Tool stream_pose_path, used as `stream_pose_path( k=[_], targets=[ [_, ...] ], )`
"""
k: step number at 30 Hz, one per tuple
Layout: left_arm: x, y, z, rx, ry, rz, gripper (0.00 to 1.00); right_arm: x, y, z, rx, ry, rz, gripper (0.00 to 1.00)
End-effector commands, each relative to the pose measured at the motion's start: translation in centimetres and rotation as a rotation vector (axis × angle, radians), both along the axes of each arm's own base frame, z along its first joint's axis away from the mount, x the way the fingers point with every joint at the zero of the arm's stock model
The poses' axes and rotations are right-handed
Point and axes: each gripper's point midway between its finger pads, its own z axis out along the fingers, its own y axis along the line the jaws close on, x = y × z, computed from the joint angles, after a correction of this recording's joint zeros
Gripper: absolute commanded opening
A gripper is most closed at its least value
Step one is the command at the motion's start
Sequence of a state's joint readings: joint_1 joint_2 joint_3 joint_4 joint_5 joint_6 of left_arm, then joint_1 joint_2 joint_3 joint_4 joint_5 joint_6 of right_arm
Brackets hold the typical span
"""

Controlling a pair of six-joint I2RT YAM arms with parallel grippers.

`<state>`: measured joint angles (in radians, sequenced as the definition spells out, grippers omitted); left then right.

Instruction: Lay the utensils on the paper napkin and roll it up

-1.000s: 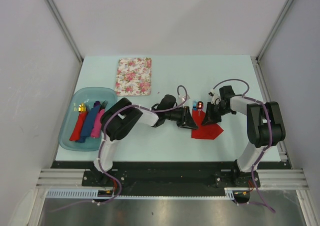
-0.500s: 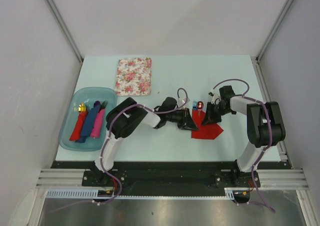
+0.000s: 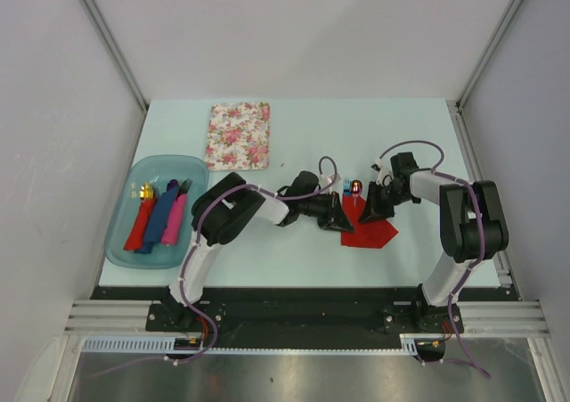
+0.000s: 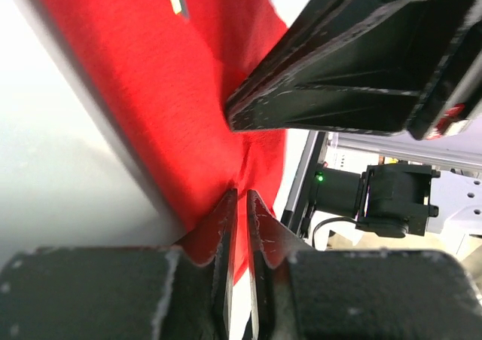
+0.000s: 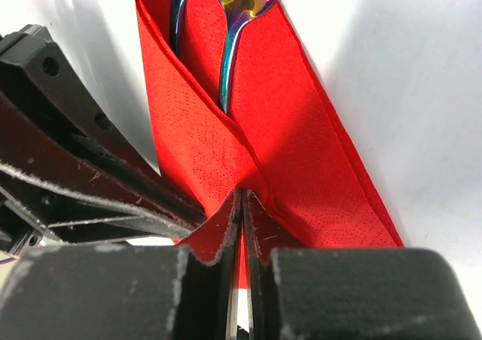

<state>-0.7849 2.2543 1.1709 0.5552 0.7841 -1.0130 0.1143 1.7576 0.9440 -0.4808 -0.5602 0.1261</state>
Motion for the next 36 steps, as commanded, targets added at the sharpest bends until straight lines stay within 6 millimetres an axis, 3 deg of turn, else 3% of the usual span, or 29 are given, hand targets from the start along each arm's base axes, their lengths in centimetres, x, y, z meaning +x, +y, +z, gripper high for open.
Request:
stream_pose_path(
  k=[1,4,7,10,16,19,24,27,36],
  targets=[
    [0.5,-1.9,4.5,-0.123,-0.12,-0.017,0.15,0.1,-0.5,-0.7,-0.057,-0.027,0.022,0.08],
    [0.1,-2.2,5.3,-0.13,-0.149,-0.03,0.18,0.1,-0.5,-0.8,-0.06,-0.026,0.022,0.08],
    [0.2,-2.4,4.7,-0.085,-0.17,-0.031,0.2,0.0,-0.6,-0.7,-0.062,-0.026,0.023,0.08],
    [0.5,-2.2,2.9,0.017,-0.204,-0.034,0.2,0.0,-0.5,-0.7,-0.06,-0.025,0.022,0.08],
    [-0.3,0.1,-2.1,0.279,-0.166,-0.038,0.16,0.1,-0.6,-0.6,-0.06,-0.027,0.019,0.08],
    [-0.6,0.9,-3.6,0.343,-0.145,-0.04,0.13,0.7,-0.2,0.5,-0.04,-0.054,0.023,0.09],
    [-1.1,1.1,-4.5,0.35,-0.115,-0.045,0.09,2.2,1.1,3.6,0.027,-0.137,0.012,0.12],
    [-1.0,0.8,-4.1,0.335,-0.127,-0.049,0.09,2.5,1.7,3.8,0.021,-0.151,0.029,0.11],
    [-0.7,0.2,-3.3,0.305,-0.142,-0.055,0.08,2.5,0.5,0.0,-0.078,-0.071,0.005,0.04]
  ],
)
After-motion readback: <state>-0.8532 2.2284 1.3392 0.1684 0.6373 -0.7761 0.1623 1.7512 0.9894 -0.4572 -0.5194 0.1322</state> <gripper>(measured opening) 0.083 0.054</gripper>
